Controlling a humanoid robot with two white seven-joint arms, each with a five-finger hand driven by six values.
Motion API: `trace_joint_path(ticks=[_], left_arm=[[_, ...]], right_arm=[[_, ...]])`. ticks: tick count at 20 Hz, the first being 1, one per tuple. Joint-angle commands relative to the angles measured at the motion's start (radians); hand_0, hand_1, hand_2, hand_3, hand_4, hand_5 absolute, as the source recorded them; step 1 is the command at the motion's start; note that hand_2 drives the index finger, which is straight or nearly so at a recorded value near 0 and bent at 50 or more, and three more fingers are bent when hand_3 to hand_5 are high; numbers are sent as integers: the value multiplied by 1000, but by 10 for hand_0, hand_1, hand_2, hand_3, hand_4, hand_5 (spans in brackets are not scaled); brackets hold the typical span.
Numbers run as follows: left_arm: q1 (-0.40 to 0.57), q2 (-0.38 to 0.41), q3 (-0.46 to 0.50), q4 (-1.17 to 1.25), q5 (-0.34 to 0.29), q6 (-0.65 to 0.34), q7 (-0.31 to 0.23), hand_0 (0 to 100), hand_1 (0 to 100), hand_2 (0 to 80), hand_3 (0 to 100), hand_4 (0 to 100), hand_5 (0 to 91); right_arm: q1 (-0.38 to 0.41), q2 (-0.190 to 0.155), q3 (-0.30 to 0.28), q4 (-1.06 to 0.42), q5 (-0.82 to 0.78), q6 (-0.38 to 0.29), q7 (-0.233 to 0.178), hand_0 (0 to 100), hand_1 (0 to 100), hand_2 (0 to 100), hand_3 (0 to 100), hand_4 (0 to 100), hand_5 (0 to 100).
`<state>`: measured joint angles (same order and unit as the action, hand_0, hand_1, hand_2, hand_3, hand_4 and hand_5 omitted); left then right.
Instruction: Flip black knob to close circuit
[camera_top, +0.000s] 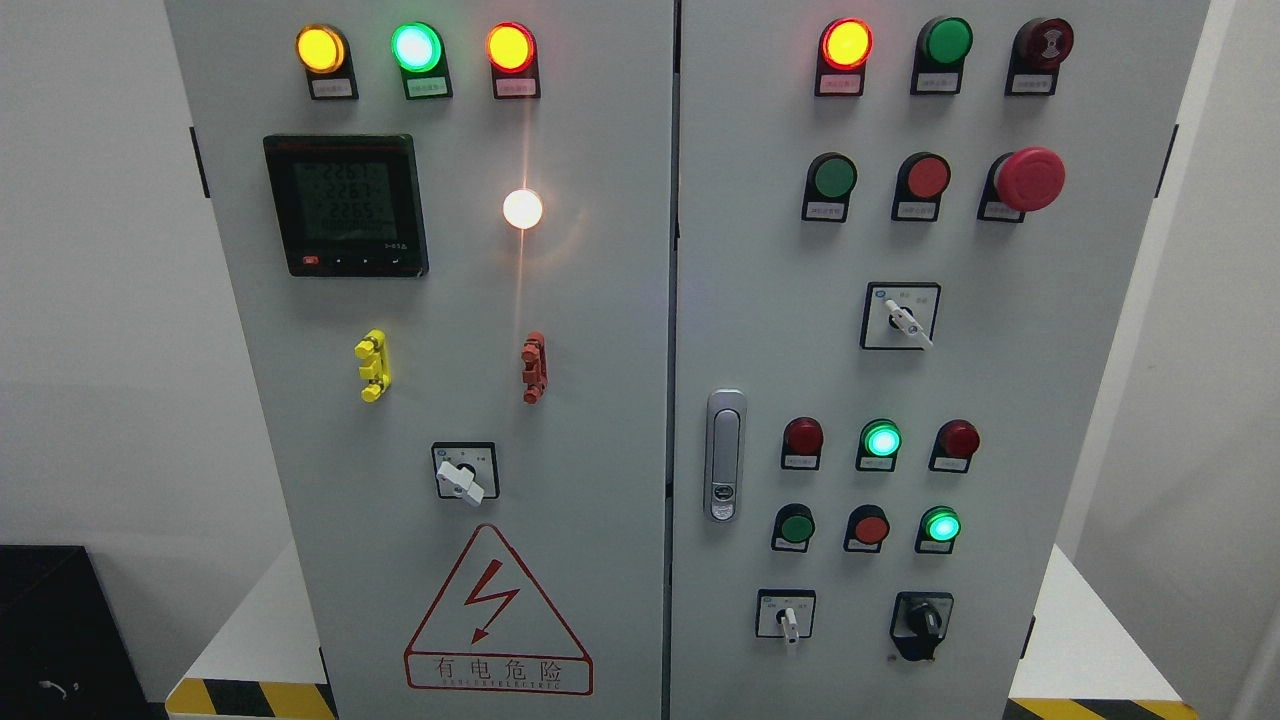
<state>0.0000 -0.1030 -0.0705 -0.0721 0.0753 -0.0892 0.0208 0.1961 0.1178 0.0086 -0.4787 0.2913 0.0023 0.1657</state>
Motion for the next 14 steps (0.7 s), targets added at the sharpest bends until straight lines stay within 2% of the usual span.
trace_joint_path(ticks=[1, 10, 12, 14], left_arm=[[6, 0, 0, 0, 0, 0, -1, 120, 556, 0, 0, 0, 0], [6, 0, 0, 0, 0, 0, -1, 120, 556, 0, 0, 0, 0], [6, 0, 0, 0, 0, 0, -1, 120, 556, 0, 0, 0, 0], [6, -1, 0, 0, 0, 0, -1, 120, 556, 0, 0, 0, 0]], right_arm=[[17, 0, -99, -303, 205, 12, -8, 0, 30, 0, 0, 0, 0], [23, 0, -114, -618, 377, 33, -9, 0, 47, 44, 6, 0, 0], [28, 0, -116, -690, 410, 33, -9, 0, 49, 69, 50, 0, 0], [28, 0, -116, -756, 448, 33, -9, 0, 49, 132, 125, 96, 0]])
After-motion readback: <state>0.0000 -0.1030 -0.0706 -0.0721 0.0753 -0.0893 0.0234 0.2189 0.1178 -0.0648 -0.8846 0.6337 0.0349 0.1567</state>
